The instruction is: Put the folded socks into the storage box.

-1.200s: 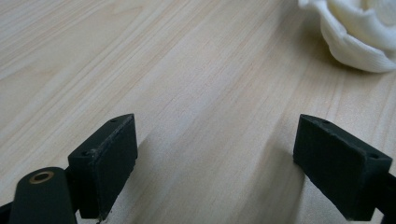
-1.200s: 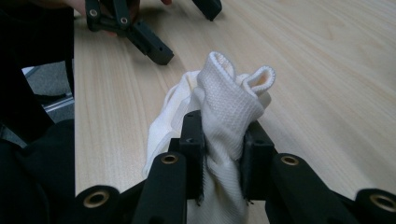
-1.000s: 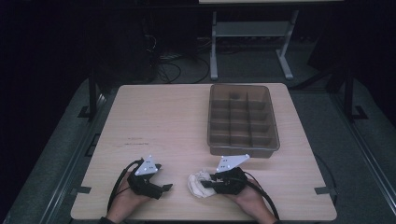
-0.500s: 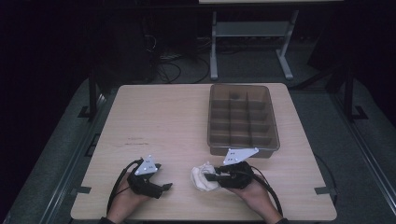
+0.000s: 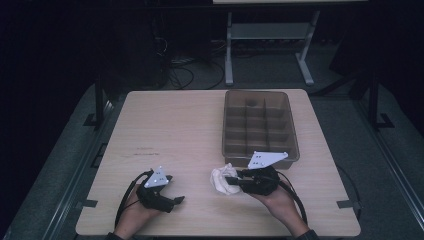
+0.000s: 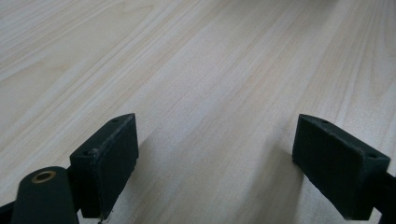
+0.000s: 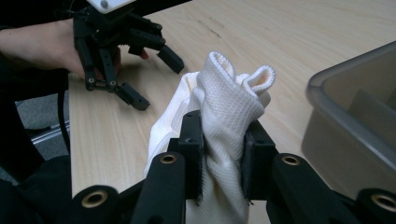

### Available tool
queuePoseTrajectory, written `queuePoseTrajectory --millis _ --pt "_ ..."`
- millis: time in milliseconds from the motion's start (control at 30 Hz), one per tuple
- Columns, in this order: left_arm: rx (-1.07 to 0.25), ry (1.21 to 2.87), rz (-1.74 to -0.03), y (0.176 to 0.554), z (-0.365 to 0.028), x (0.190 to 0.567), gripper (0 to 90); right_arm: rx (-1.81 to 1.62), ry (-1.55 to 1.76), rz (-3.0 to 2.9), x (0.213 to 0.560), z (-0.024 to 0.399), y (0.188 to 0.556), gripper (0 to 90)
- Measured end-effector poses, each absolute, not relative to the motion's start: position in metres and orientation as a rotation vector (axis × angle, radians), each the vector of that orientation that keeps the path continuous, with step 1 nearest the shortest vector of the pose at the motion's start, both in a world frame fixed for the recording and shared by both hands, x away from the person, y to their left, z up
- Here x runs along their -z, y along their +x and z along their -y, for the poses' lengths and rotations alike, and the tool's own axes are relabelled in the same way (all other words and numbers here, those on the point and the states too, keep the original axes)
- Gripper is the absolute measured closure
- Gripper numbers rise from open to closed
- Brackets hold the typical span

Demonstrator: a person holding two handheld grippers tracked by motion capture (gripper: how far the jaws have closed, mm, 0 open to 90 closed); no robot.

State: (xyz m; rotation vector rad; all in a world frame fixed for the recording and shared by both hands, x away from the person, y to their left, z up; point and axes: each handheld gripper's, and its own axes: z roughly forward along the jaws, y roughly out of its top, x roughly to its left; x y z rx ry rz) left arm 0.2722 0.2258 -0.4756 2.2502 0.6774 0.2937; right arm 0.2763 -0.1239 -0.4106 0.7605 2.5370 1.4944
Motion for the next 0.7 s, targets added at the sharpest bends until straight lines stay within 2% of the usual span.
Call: queuePoseTrajectory --millis 700 --pt "-0.294 2.24 -0.686 0.272 -0.226 0.476 14.8 -1.474 0.821 -2.464 0.392 0.145 0.301 73.4"
